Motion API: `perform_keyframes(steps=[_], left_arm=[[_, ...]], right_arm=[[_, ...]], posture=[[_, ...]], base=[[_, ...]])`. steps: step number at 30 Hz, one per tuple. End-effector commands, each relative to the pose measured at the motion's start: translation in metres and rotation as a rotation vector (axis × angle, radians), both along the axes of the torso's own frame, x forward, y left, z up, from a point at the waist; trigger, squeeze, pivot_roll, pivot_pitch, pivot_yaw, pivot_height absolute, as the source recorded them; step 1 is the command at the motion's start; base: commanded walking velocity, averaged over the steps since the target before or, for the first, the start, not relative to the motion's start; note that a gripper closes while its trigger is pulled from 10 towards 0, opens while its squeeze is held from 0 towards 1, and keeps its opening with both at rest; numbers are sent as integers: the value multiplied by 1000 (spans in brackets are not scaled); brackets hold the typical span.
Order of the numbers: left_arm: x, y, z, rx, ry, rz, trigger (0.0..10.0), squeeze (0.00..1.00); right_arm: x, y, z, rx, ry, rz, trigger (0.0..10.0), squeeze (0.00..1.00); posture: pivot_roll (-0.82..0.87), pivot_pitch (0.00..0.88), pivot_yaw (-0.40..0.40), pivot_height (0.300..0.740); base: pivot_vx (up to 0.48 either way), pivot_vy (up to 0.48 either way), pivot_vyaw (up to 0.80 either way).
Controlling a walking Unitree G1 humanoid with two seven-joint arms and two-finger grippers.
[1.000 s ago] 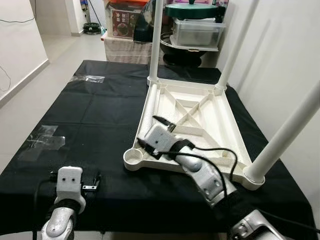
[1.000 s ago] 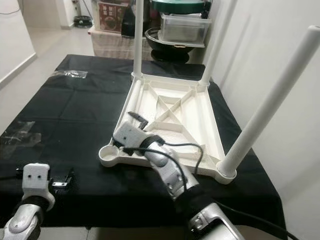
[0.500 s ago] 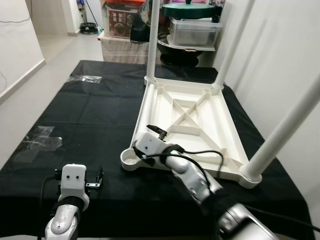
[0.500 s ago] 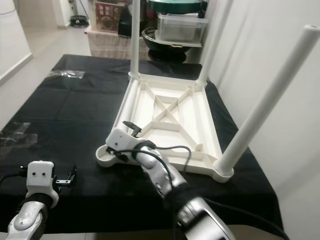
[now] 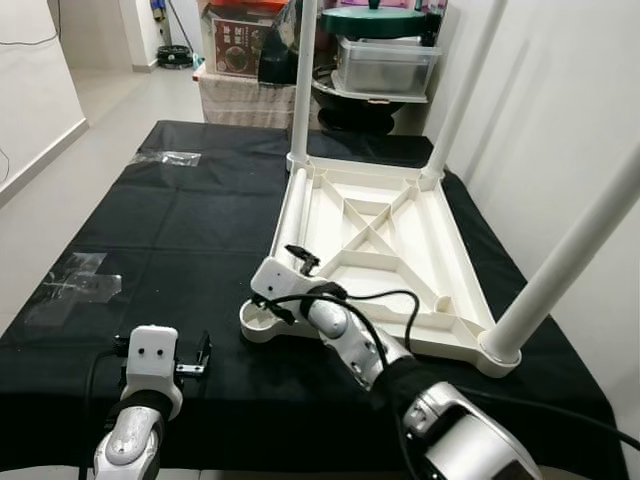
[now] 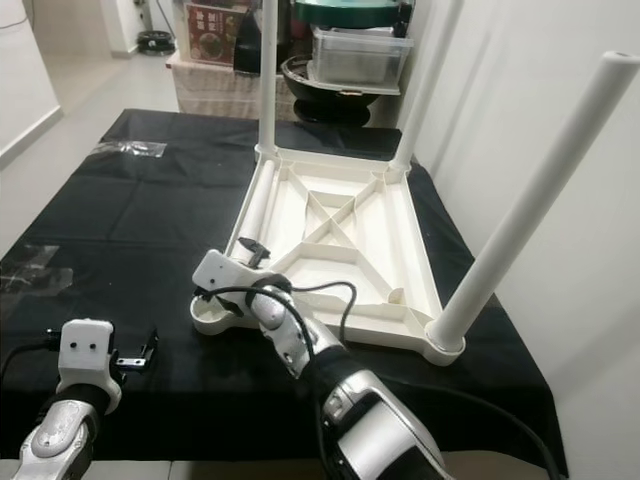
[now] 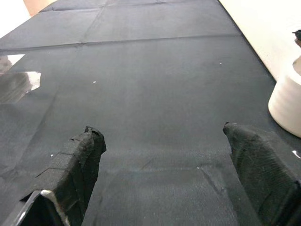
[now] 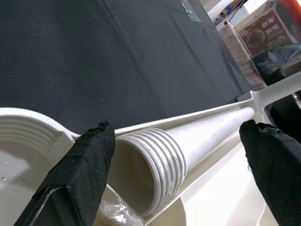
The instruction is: Building children table
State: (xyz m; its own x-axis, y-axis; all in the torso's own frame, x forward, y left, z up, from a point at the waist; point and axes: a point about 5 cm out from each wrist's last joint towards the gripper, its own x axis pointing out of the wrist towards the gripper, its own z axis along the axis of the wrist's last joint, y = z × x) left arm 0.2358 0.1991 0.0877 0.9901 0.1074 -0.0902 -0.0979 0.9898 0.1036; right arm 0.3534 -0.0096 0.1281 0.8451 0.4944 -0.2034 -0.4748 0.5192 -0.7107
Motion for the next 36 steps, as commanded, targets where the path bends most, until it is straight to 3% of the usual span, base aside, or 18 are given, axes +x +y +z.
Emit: perform_keyframes(steps=[1, 3, 6, 8, 9, 11, 12, 13, 16, 17, 18, 19, 20, 26, 36], left_arm=[[0, -3, -3, -1, 14, -7, 10000, 0], [0, -5, -4, -3, 17, -13, 10000, 0], [0, -6, -4, -2, 19, -15, 10000, 0], [2, -7, -4, -2, 18, -19, 10000, 0], [2, -7, -4, -2, 17, -19, 10000, 0], [2, -7, -4, -2, 17, -19, 10000, 0], [2, -7, -4, 1, 19, -22, 10000, 0], [2, -7, -4, 0, 20, -24, 10000, 0], [2, -7, -4, 0, 21, -25, 10000, 0], [2, -7, -5, 1, 23, -27, 10000, 0], [2, -7, -4, 1, 23, -28, 10000, 0], [2, -7, -4, 1, 23, -28, 10000, 0], [2, -7, -4, 1, 24, -29, 10000, 0], [2, -8, -5, -1, 24, -31, 10000, 0], [3, -9, -5, -2, 26, -38, 10000, 0]], right_arm=[[1, -4, -6, -46, 5, -20, 10000, 0], [6, -13, -9, -166, -44, -42, 10000, 0], [8, -15, -10, -197, -58, -51, 10000, 0], [12, -21, -10, -215, -67, -77, 9490, 0], [14, -25, -9, -205, -70, -100, 6392, 0], [14, -25, -9, -205, -70, -100, 6392, 0], [18, -32, -7, -202, -72, -137, 4588, 0], [20, -37, -7, -209, -71, -152, 8118, 0], [21, -40, -6, -215, -71, -159, 8118, 0], [22, -43, -6, -220, -63, -159, 7216, 0], [22, -46, -8, -228, -39, -146, 9333, 0], [22, -46, -8, -228, -39, -146, 9333, 0], [23, -51, -9, -240, -11, -129, 10000, 0], [27, -64, -4, -231, 41, -115, 10000, 0], [29, -66, -3, -239, 56, -111, 10000, 0]], posture=[[115, 0, -126, 740], [109, 0, -125, 740], [109, 0, -125, 740], [109, 0, -125, 740], [105, 0, -120, 740], [105, 0, -120, 740], [104, 0, -117, 740], [103, 0, -115, 740], [102, 0, -114, 740], [103, 0, -114, 740], [102, 0, -114, 740], [102, 0, -114, 740], [102, 0, -114, 740], [93, 0, -112, 740], [91, 0, -107, 740]], base=[[0, 0, 0], [0, 0, 0], [0, 0, 0], [0, 0, 0], [0, 0, 0], [0, 0, 0], [0, 0, 0], [0, 0, 0], [0, 0, 0], [0, 0, 0], [0, 0, 0], [0, 0, 0], [0, 0, 0], [0, 0, 0], [0, 0, 0]])
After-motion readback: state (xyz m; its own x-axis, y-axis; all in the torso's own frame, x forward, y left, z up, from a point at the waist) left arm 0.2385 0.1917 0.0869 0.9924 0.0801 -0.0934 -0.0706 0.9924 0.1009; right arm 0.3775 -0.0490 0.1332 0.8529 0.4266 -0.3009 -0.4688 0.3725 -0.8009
